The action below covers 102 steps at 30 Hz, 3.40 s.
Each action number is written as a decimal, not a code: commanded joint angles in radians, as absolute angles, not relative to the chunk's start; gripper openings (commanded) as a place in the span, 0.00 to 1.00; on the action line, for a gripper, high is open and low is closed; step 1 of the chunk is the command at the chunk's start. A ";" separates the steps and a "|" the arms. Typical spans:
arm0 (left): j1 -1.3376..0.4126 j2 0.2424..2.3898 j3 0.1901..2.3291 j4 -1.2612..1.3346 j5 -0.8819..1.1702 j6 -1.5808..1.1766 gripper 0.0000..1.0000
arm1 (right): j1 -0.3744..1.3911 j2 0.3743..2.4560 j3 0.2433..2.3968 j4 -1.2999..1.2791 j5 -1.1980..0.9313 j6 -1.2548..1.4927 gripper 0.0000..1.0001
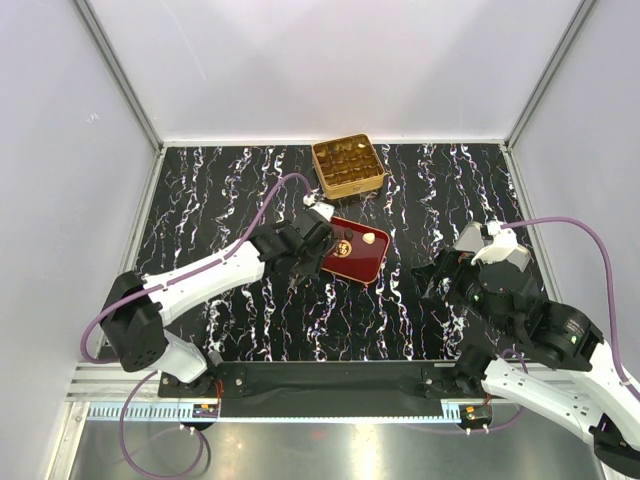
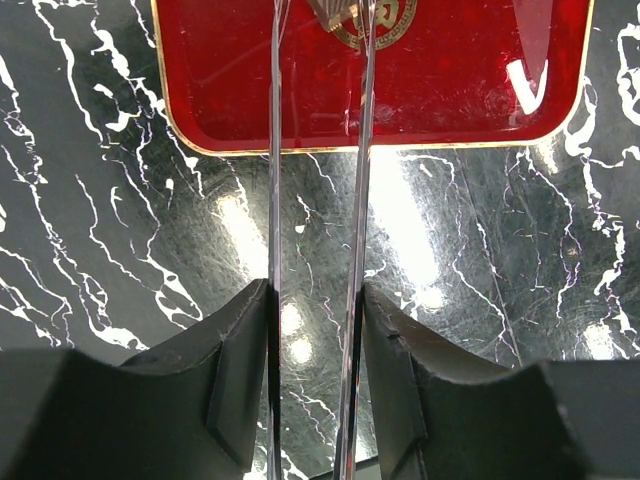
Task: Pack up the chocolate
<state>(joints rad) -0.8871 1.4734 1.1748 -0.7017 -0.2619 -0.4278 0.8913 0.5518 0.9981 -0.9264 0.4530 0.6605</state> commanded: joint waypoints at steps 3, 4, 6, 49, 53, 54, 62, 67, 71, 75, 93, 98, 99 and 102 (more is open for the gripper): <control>-0.903 1.476 1.170 -0.647 -0.249 -0.449 0.44 | 0.899 0.551 1.009 -0.907 0.485 0.661 1.00; -0.904 1.479 1.169 -0.644 -0.249 -0.449 0.45 | 0.899 0.548 1.006 -0.908 0.485 0.663 1.00; -0.904 1.488 1.167 -0.644 -0.249 -0.452 0.45 | 0.899 0.545 1.006 -0.907 0.485 0.664 1.00; -0.727 1.684 1.736 -0.672 -0.331 -0.261 0.27 | 0.899 0.592 1.025 -0.848 0.574 0.594 1.00; -0.678 1.817 1.850 -0.640 -0.330 -0.197 0.27 | 0.899 0.603 1.032 -0.838 0.620 0.574 1.00; -0.669 1.839 1.871 -0.632 -0.324 -0.189 0.27 | 0.899 0.600 1.029 -0.827 0.633 0.572 1.00; -0.606 2.038 2.026 -0.598 -0.253 -0.130 0.27 | 0.900 0.595 1.020 -0.801 0.655 0.565 1.00; -0.578 2.094 2.022 -0.571 -0.216 -0.137 0.27 | 0.900 0.604 1.022 -0.790 0.672 0.542 1.00; -0.565 2.129 2.029 -0.555 -0.192 -0.138 0.28 | 0.900 0.615 1.020 -0.778 0.670 0.532 1.00; -0.555 2.152 2.031 -0.540 -0.175 -0.137 0.29 | 0.899 0.621 1.016 -0.776 0.672 0.531 1.00; -0.546 2.183 2.057 -0.528 -0.161 -0.126 0.46 | 0.899 0.620 1.006 -0.765 0.684 0.523 1.00; -0.546 2.138 2.060 -0.534 -0.158 -0.120 0.47 | 0.899 0.626 1.006 -0.764 0.677 0.520 1.00; -0.546 2.128 2.060 -0.535 -0.158 -0.118 0.47 | 0.900 0.626 1.006 -0.765 0.676 0.523 1.00; -0.548 2.051 2.057 -0.543 -0.147 -0.123 0.46 | 0.899 0.626 1.009 -0.764 0.675 0.522 1.00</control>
<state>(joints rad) -0.5480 2.1834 2.0033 -0.5781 -0.1680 -0.1345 0.8913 0.6178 0.9993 -0.8051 0.6395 0.5339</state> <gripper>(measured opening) 0.470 0.994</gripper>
